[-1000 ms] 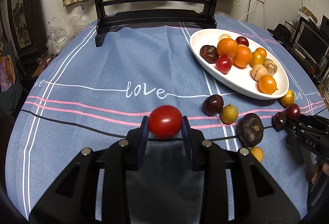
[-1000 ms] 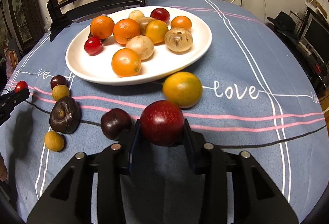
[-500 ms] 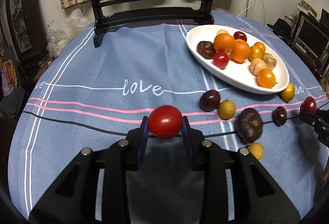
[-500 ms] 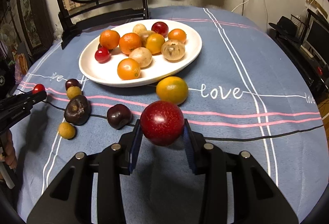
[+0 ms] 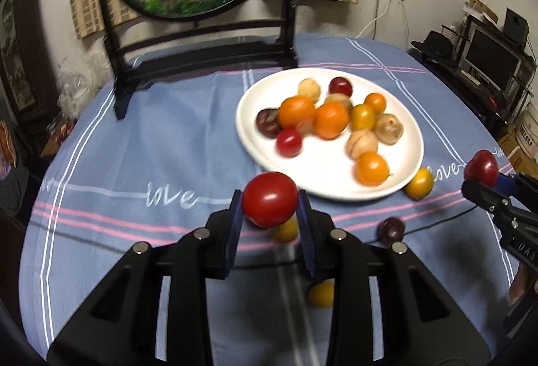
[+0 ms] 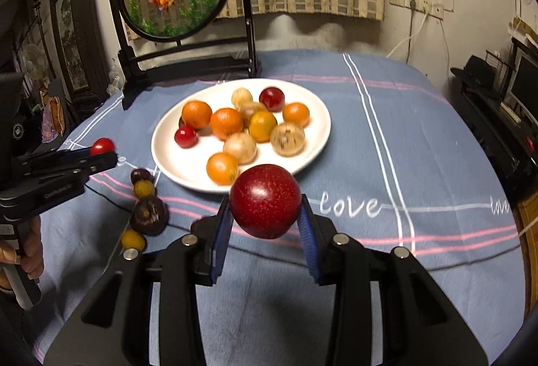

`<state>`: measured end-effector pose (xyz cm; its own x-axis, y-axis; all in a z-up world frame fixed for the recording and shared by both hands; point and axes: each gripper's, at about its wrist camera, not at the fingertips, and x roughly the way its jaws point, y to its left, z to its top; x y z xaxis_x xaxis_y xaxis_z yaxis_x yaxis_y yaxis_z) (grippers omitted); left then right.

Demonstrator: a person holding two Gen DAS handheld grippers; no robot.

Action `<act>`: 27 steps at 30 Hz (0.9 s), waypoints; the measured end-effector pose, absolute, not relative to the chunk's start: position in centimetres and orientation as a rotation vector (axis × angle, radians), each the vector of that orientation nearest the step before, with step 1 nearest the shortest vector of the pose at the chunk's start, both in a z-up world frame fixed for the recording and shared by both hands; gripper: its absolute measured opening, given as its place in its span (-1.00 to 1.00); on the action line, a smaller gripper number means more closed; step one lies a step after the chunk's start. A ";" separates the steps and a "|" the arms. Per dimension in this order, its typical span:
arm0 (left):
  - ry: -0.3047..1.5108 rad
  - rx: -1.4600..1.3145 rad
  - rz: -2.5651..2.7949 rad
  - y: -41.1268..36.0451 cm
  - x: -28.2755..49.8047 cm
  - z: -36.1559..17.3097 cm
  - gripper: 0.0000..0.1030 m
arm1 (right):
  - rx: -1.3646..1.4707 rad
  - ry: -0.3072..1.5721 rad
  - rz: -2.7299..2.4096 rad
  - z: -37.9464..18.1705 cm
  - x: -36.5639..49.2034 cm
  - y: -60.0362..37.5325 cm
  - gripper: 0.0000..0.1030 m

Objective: Organize fruits
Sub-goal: 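Carry the tomato and apple onto the white plate and open both tools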

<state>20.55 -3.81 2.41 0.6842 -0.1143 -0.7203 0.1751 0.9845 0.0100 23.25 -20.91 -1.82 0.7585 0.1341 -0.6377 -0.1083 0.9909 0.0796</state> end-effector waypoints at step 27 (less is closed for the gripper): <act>0.884 0.081 -0.138 -9.3 32.0 -0.8 -0.37 | -0.022 0.764 0.168 -4.2 36.3 -18.8 -0.25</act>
<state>32.04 -9.30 -0.76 0.6260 -0.0865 -0.7750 0.1534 0.9881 0.0136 36.28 -18.84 -4.24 0.7093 0.1434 -0.6902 -0.1593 0.9864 0.0413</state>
